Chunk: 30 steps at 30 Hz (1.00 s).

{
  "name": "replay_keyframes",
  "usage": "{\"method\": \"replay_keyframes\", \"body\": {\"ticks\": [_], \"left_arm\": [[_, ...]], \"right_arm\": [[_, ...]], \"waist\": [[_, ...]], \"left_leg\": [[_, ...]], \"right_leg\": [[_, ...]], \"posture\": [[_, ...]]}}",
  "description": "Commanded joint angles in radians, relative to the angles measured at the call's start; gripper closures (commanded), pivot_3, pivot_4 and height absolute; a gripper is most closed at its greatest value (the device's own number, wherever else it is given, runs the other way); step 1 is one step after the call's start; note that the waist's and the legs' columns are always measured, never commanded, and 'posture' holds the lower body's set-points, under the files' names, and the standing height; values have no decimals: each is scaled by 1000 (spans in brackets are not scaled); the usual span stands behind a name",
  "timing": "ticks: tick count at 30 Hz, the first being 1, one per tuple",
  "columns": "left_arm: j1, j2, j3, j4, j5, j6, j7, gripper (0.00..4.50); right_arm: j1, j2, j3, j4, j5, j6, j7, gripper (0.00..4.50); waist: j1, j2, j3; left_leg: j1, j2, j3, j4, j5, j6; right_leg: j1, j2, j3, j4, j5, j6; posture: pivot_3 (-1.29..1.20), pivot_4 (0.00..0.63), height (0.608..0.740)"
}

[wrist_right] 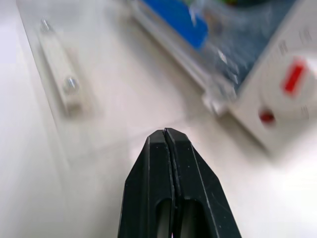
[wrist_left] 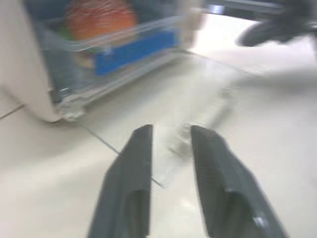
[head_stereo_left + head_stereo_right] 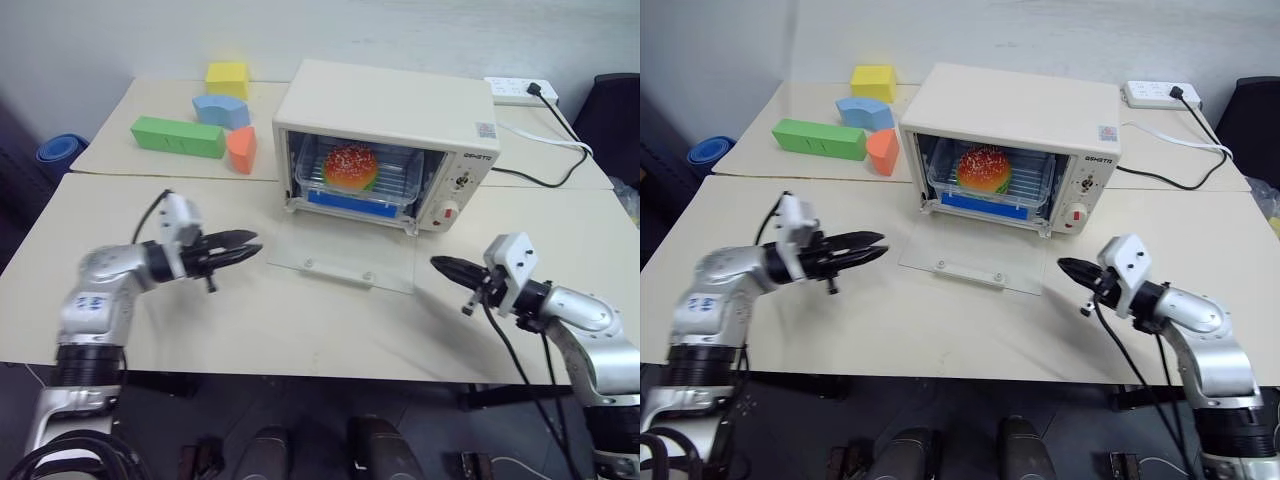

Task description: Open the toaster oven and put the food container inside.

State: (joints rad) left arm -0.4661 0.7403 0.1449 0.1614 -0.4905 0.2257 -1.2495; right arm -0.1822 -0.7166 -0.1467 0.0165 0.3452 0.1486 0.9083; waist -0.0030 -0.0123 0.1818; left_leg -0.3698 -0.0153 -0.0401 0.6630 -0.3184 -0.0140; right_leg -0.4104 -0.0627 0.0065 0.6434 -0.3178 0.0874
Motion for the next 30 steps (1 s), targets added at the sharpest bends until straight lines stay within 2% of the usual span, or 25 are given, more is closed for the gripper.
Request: {"method": "replay_keyframes", "body": {"ticks": [1,4,7,12,17,21,23,27,30], "left_arm": [[14,74,-5,12,-22,-1,-150,1858],[2,84,8,-5,-48,29,-172,959],[7,66,13,-65,-84,75,-160,55],[24,32,23,-136,-91,118,-78,21],[8,-3,78,-193,-149,176,26,21],[-8,-22,156,-262,-287,329,144,21],[-12,-33,186,-263,-307,345,191,21],[-13,-66,206,-228,-288,311,252,21],[7,-85,169,-152,-176,184,255,21]], "right_arm": [[-43,-17,36,156,-55,-126,88,4500],[-91,38,77,305,-81,-236,135,4500],[-119,93,96,346,-69,-268,166,4500],[-134,166,81,297,-12,-289,190,4500],[-104,194,39,191,88,-262,203,4500],[-124,245,-37,82,209,-186,104,4500],[-167,276,-72,54,261,-142,41,4500],[-286,337,-138,77,365,-55,-74,4500],[-349,324,-151,130,353,-40,-82,4500]], "waist": [[-2,0,0],[-2,1,0],[-3,1,0],[-5,1,0],[-2,1,0],[-3,1,0],[-5,1,1],[-5,1,1],[-2,1,1]], "left_leg": [[0,0,0,0,0,0],[0,0,1,0,0,0],[0,0,0,0,0,0],[-1,1,0,0,1,-1],[-1,1,0,0,1,-1],[-1,1,-1,0,1,-2],[-1,1,-1,0,1,-2],[0,1,-1,0,1,-3],[-1,1,-1,0,1,-3]], "right_leg": [[0,0,0,0,0,0],[-1,0,0,0,0,0],[-1,0,0,1,0,0],[-1,1,0,2,0,0],[-1,1,0,2,0,0],[-1,1,0,1,0,0],[-1,1,0,2,0,0],[-1,1,0,2,0,0],[-2,1,0,2,0,0]], "posture": [[0,150,740],[0,150,740],[0,150,740],[0,150,740],[0,150,740],[0,150,740],[0,150,740],[0,150,740],[0,150,740]]}}
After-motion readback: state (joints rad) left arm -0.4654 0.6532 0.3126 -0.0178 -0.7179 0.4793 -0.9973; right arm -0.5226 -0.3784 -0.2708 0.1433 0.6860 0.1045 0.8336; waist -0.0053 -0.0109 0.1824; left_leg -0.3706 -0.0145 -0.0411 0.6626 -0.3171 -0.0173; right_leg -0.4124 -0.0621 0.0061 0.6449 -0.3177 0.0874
